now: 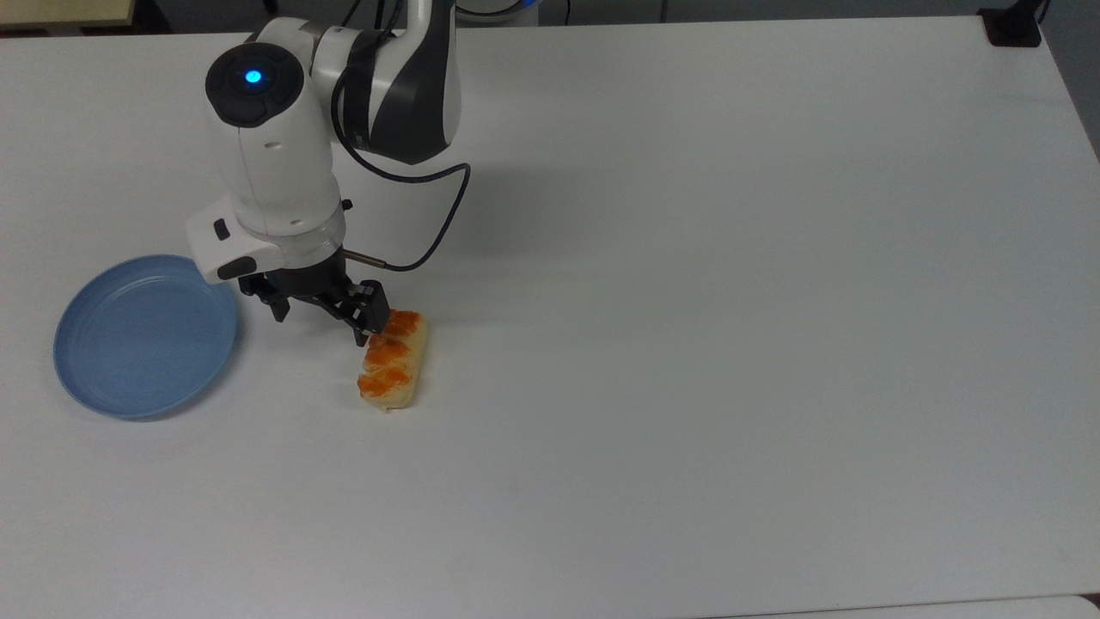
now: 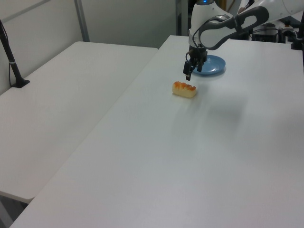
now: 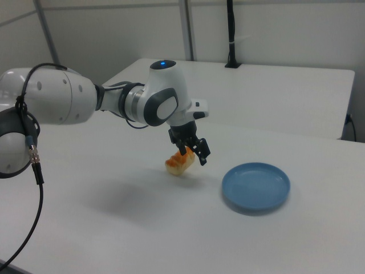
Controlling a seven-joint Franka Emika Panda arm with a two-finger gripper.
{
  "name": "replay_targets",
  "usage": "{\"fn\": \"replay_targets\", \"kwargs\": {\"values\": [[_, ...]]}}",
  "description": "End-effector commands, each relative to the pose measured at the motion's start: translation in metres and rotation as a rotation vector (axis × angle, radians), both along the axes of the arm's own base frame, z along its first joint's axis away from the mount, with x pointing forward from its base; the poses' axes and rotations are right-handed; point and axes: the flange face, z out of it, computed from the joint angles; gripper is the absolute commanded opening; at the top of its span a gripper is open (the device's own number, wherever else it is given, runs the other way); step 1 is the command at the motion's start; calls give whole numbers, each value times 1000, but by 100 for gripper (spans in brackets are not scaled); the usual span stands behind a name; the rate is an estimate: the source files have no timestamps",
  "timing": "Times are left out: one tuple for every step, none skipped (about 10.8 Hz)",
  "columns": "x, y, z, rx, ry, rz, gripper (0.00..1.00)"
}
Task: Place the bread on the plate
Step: 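Lower the gripper and close it on the bread roll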
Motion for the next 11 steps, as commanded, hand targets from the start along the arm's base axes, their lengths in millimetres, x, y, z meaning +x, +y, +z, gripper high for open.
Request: {"fn": "replay_targets", "kwargs": {"values": [[5,29,6,70,-23,-31,100],[7,46,3,82,-24,-38,100],[9,66,-2,80,-19,-22,100],[10,74,-13,79,-5,-14,100],[10,74,-21,77,6,-12,100],[13,73,-29,74,-5,-10,100],[14,70,-30,64,-24,-8,100],[14,65,-33,55,-23,-4,99],[14,62,-39,53,-15,-5,84],[15,64,-41,53,-13,-2,66],[15,67,-48,52,-10,3,47]]}}
